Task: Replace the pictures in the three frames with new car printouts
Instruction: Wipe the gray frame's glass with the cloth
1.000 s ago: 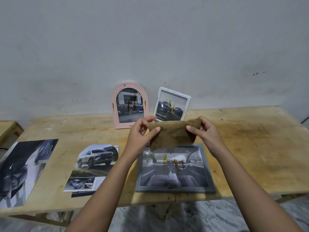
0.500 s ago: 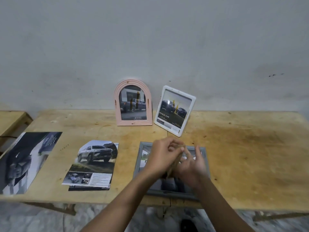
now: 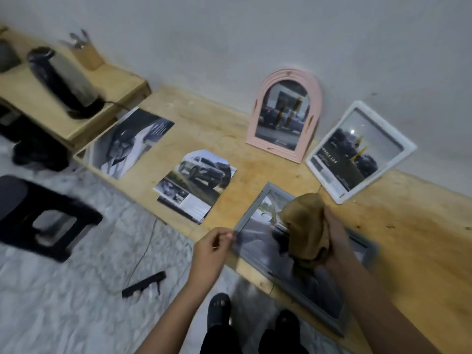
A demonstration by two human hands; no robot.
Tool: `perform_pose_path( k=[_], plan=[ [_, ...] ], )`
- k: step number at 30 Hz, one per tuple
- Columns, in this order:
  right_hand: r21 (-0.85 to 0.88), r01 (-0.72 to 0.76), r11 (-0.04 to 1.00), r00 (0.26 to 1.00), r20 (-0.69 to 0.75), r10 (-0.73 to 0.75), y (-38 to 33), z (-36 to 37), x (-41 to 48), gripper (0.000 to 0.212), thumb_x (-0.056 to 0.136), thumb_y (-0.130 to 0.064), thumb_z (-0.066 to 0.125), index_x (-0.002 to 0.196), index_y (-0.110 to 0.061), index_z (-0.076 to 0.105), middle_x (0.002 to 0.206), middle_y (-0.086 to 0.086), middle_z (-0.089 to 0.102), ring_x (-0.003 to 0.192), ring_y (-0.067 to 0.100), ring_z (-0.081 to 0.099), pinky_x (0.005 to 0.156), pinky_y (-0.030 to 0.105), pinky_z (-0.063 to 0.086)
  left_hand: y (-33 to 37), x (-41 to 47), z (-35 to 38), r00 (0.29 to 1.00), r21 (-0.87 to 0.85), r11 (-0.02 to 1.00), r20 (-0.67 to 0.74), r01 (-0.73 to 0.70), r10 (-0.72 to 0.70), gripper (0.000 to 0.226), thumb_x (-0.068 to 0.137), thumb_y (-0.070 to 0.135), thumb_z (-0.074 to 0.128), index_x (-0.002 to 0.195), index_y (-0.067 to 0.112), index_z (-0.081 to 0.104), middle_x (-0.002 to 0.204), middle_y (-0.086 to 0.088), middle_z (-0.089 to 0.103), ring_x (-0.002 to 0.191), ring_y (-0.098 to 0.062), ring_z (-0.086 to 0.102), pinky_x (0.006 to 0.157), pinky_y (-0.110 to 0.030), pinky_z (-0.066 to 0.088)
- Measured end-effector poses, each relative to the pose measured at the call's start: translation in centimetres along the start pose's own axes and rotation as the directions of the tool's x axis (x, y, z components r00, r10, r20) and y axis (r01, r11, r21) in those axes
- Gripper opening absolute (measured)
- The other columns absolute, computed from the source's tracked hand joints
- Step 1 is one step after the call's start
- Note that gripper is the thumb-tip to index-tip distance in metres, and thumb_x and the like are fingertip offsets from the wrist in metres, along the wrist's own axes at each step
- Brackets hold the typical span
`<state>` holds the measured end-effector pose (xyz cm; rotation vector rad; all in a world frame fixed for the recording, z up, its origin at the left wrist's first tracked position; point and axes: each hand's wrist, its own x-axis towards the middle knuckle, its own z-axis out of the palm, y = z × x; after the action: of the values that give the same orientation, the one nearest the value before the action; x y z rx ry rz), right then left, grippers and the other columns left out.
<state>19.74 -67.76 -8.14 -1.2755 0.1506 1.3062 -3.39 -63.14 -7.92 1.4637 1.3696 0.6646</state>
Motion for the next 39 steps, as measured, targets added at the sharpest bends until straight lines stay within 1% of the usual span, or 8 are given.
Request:
perform_pose_path(
  k=[4,7,10,16,21,29,35,39],
  plan=[
    [-0.579,0.608,0.544,0.784,0.33,-0.526,0.2,2.2,2.0,0.032,0.099,-0.031,0.042,0.128,-0.021,0.054,0.102,-0.004,0.064,0.092,0.021,0.062,0.079,0.033,0.05,-4.1,1.1,0.0,0.989,0.18,0.973,-0.013,0.146,-0.147,0.016,0.092,0.014,0.056,0.098,0.015,0.071,0.086,0.004,0.068,0.083,-0.013,0.062,0.068,-0.007,0.045],
    [-0.548,0.785,-0.29,0.428,0.817,-0.387,2.5,5.4,3.4,0.041,0.093,-0.01,0.05,0.129,-0.027,0.055,0.104,-0.008,0.069,0.089,0.011,0.066,0.067,0.024,0.054,-4.7,2.3,1.2,0.988,0.202,0.967,-0.028,0.154,-0.151,0.011,0.088,0.015,0.062,0.093,0.011,0.071,0.081,0.0,0.065,0.074,-0.01,0.058,0.061,-0.006,0.041],
    [-0.196,0.771,-0.606,0.182,0.98,-0.086,6.6,5.6,6.4,0.048,0.078,0.001,0.048,0.116,-0.022,0.067,0.115,-0.001,0.069,0.096,0.014,0.068,0.056,0.025,0.055,-5.0,2.9,2.2,0.984,0.275,0.946,-0.101,0.169,-0.147,0.009,0.082,0.016,0.07,0.077,0.009,0.068,0.071,-0.009,0.058,0.064,-0.014,0.049,0.053,-0.013,0.035],
    [-0.148,0.763,-0.629,0.317,0.934,0.166,6.9,4.4,9.6,0.063,0.062,0.012,0.055,0.117,-0.018,0.065,0.119,0.0,0.066,0.11,0.018,0.063,0.065,0.024,0.056,-4.7,3.3,2.6,0.972,0.299,0.928,-0.147,0.223,-0.186,0.01,0.077,0.009,0.074,0.083,0.003,0.07,0.079,-0.004,0.059,0.075,-0.015,0.054,0.065,-0.02,0.037],
    [-0.336,0.651,-0.681,0.462,0.887,0.003,3.2,5.1,11.2,0.061,0.06,0.005,0.072,0.115,-0.021,0.067,0.116,-0.002,0.068,0.099,0.016,0.067,0.05,0.018,0.046,-4.5,4.5,2.0,0.94,0.208,0.917,-0.078,0.34,-0.331,0.01,0.074,0.01,0.078,0.078,0.004,0.071,0.081,-0.008,0.064,0.072,-0.015,0.055,0.068,-0.028,0.049],
    [-0.743,0.5,-0.445,0.703,0.649,-0.292,0.5,6.3,14.6,0.047,0.089,-0.003,0.046,0.13,-0.024,0.054,0.134,0.0,0.054,0.113,0.028,0.055,0.08,0.038,0.049,-4.9,6.7,1.8,0.941,0.399,0.879,0.1,0.261,-0.324,0.026,0.077,0.008,0.07,0.062,0.015,0.05,0.067,0.003,0.047,0.059,-0.008,0.045,0.052,-0.019,0.038],
    [-0.739,0.555,-0.381,0.689,0.665,-0.287,1.2,5.3,15.4,0.041,0.093,-0.013,0.048,0.132,-0.024,0.051,0.141,0.002,0.045,0.115,0.031,0.048,0.083,0.039,0.044,-4.6,9.4,3.7,0.955,0.399,0.91,0.296,-0.115,-0.009,0.055,0.096,0.037,0.046,0.144,0.016,0.032,0.151,0.003,0.027,0.142,-0.015,0.018,0.113,-0.029,0.017],
    [-0.754,0.545,-0.367,0.716,0.646,-0.266,1.1,5.1,15.4,0.045,0.095,-0.016,0.045,0.139,-0.026,0.043,0.144,0.001,0.042,0.122,0.03,0.044,0.091,0.041,0.043,-6.1,10.3,5.6,0.929,0.578,0.769,0.367,-0.272,0.052,0.053,0.101,0.043,0.019,0.15,0.025,0.01,0.157,0.006,-0.006,0.143,-0.008,-0.013,0.117,-0.035,-0.011]
  ],
)
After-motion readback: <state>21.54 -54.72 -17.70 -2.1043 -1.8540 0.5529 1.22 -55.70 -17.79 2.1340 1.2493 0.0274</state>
